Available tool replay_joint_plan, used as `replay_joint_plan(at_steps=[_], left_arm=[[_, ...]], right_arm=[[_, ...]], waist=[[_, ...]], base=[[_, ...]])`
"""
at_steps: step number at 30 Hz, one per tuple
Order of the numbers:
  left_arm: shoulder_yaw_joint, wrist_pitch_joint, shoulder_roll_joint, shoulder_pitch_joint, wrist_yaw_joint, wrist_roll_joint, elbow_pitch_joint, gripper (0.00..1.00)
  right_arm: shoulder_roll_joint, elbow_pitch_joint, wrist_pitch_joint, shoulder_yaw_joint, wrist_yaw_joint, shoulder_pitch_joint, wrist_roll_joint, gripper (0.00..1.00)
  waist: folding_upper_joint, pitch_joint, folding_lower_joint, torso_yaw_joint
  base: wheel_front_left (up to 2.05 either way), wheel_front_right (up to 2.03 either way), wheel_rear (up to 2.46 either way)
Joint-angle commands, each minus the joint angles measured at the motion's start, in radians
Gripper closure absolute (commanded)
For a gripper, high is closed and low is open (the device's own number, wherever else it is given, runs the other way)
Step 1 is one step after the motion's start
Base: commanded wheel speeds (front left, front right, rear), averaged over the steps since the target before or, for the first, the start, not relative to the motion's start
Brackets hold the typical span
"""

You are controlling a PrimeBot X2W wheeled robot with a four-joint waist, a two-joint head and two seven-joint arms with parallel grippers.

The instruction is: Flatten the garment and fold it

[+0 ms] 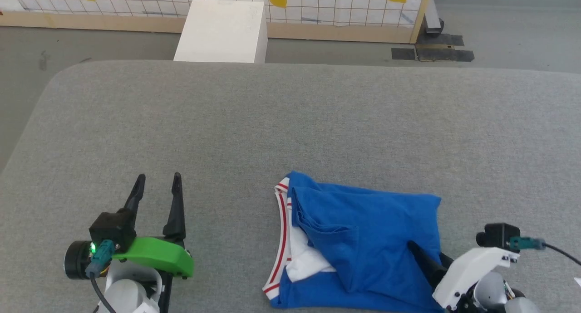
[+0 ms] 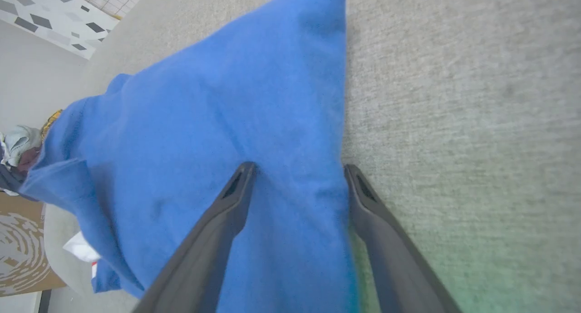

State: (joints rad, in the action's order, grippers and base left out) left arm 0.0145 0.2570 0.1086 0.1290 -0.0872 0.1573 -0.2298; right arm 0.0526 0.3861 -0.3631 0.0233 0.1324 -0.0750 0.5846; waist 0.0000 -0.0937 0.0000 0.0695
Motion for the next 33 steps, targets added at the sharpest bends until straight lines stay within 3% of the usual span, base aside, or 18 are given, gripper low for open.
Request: replay_joint_plan(at_steps=[1, 2, 3, 4, 5, 10, 18, 21, 26, 33], left_arm=[[-0.003, 0.005, -0.005, -0.004, -0.002, -0.006, -0.003, 0.00], [-0.003, 0.005, -0.006, -0.004, -0.002, -0.005, -0.004, 0.00], [-0.002, 0.005, -0.006, -0.003, -0.003, -0.005, -0.006, 0.00], [-0.002, 0.005, -0.006, -0.003, -0.003, -0.004, -0.007, 0.00], [-0.001, 0.005, -0.006, -0.003, -0.003, -0.004, -0.007, 0.00], [0.011, 0.005, -0.005, -0.010, 0.001, -0.002, -0.002, 0.00], [0.039, 0.005, 0.001, -0.016, 0.014, 0.003, 0.026, 0.00], [0.049, 0.005, 0.003, -0.015, 0.019, 0.002, 0.043, 0.00], [0.046, 0.005, -0.001, -0.003, 0.032, -0.010, 0.088, 0.00], [0.037, 0.004, 0.014, 0.037, 0.037, -0.023, 0.138, 0.00]], right_arm=[[-0.002, 0.032, -0.027, -0.011, -0.002, -0.007, -0.002, 0.00], [-0.002, 0.042, -0.038, -0.011, -0.002, -0.011, -0.003, 0.26], [-0.002, 0.051, -0.048, -0.011, -0.002, -0.014, -0.006, 0.58], [-0.002, 0.054, -0.055, -0.012, -0.002, -0.015, -0.009, 0.71], [-0.002, 0.055, -0.059, -0.011, -0.002, -0.017, -0.015, 1.00], [-0.002, -0.007, -0.045, -0.004, -0.002, -0.036, -0.114, 1.00], [0.009, -0.242, -0.166, -0.110, -0.002, -0.149, -0.519, 1.00], [0.074, -0.287, -0.204, -0.193, -0.002, -0.221, -0.587, 1.00], [0.234, -0.288, -0.234, -0.284, -0.002, -0.351, -0.604, 1.00], [0.389, -0.183, -0.205, -0.305, -0.002, -0.504, -0.598, 1.00]], waist=[[0.0000, 0.001, 0.0000, 0.003], [0.0000, 0.002, 0.0000, 0.005], [0.0000, 0.003, 0.0000, 0.006], [0.0000, 0.004, 0.0000, 0.007], [0.0000, 0.005, 0.0000, 0.007], [0.0000, 0.005, 0.0000, -0.010], [0.0000, -0.024, 0.0000, -0.104], [0.0000, -0.040, 0.0000, -0.155], [0.0000, -0.088, 0.0000, -0.245], [0.0000, -0.175, 0.0000, -0.352]], base=[[0.00, 0.00, 0.00], [0.00, 0.00, 0.00], [0.00, 0.00, 0.00], [0.00, 0.00, 0.00], [0.00, 0.00, 0.00], [0.00, 0.00, 0.00], [0.00, 0.00, 0.00], [0.00, 0.00, 0.00], [0.00, 0.00, 0.00], [0.00, 0.00, 0.00]])
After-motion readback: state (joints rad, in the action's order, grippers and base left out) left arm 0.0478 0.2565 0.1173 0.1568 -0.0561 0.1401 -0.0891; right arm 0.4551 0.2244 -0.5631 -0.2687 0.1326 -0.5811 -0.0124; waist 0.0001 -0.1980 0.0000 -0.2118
